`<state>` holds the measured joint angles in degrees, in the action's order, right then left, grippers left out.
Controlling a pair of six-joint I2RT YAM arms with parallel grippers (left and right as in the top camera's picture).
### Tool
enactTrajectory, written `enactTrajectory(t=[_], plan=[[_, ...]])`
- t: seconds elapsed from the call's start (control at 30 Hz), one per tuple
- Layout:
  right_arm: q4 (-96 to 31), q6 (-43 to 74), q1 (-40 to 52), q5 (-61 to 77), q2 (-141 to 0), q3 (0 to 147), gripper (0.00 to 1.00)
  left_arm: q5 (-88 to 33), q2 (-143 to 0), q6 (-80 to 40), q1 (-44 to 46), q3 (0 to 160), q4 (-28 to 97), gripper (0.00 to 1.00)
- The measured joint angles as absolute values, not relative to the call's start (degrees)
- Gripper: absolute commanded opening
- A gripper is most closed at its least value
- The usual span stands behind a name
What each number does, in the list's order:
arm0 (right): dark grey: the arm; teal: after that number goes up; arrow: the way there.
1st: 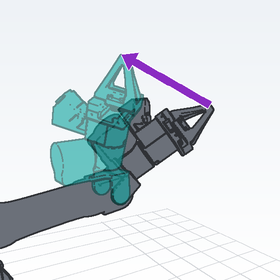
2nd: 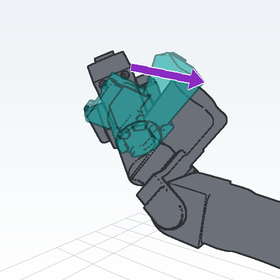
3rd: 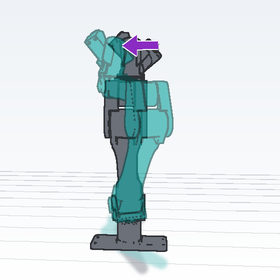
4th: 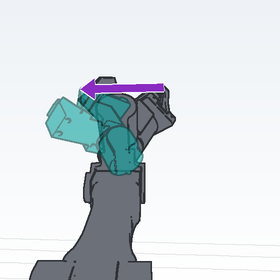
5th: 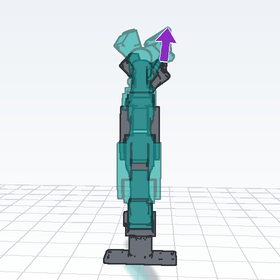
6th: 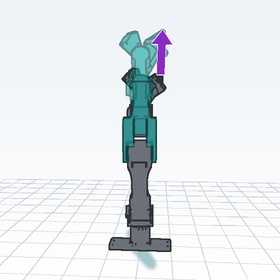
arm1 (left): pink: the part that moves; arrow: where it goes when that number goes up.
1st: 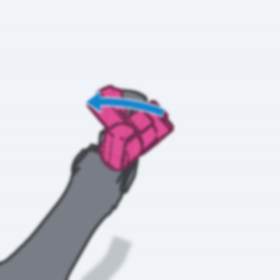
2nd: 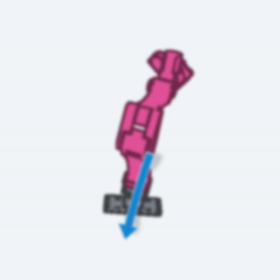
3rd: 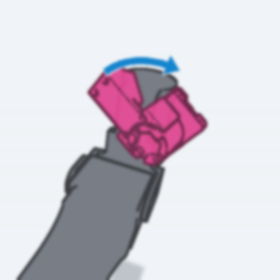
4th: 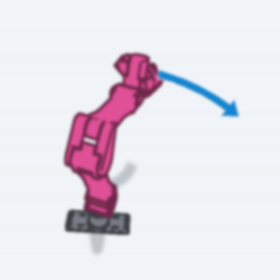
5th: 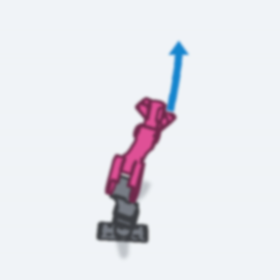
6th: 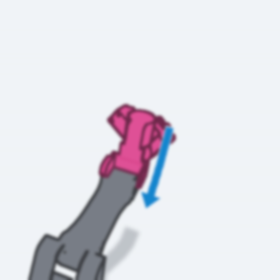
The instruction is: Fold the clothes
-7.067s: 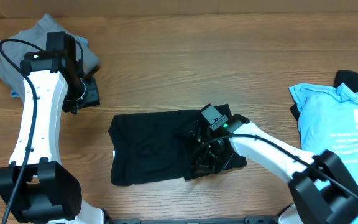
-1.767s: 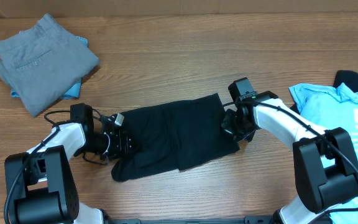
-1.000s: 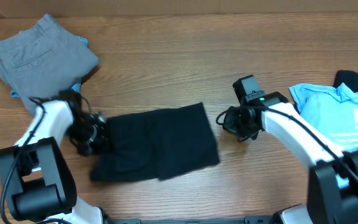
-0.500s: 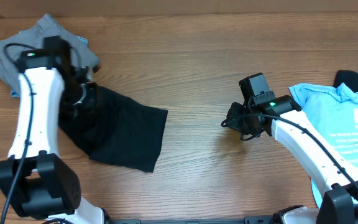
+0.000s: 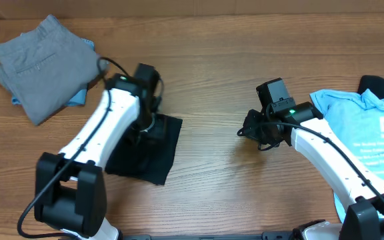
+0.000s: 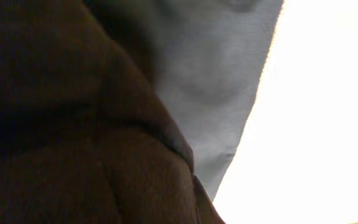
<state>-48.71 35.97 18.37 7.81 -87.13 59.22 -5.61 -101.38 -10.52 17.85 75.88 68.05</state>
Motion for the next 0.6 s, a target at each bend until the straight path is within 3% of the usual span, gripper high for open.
enactTrajectory(t=[0.13,0.33,0.43,0.6], plan=[[-48.7,35.9,18.4,7.3,-87.1,59.2,0.10,-5.3,-101.4,-12.0,22.4,74.4,64.6,0.06],[-48.7,35.9,18.4,7.2,-87.1,59.2,0.12,-3.6,-101.4,-13.5,26.4,71.7,61.3,0.29],[-48.7,35.9,18.4,7.1,-87.1,59.2,0.14,-3.1,-101.4,-14.7,27.2,70.6,60.0,0.34],[-48.7,35.9,18.4,7.1,-87.1,59.2,0.15,-3.1,-101.4,-16.6,27.8,70.1,59.7,0.36]])
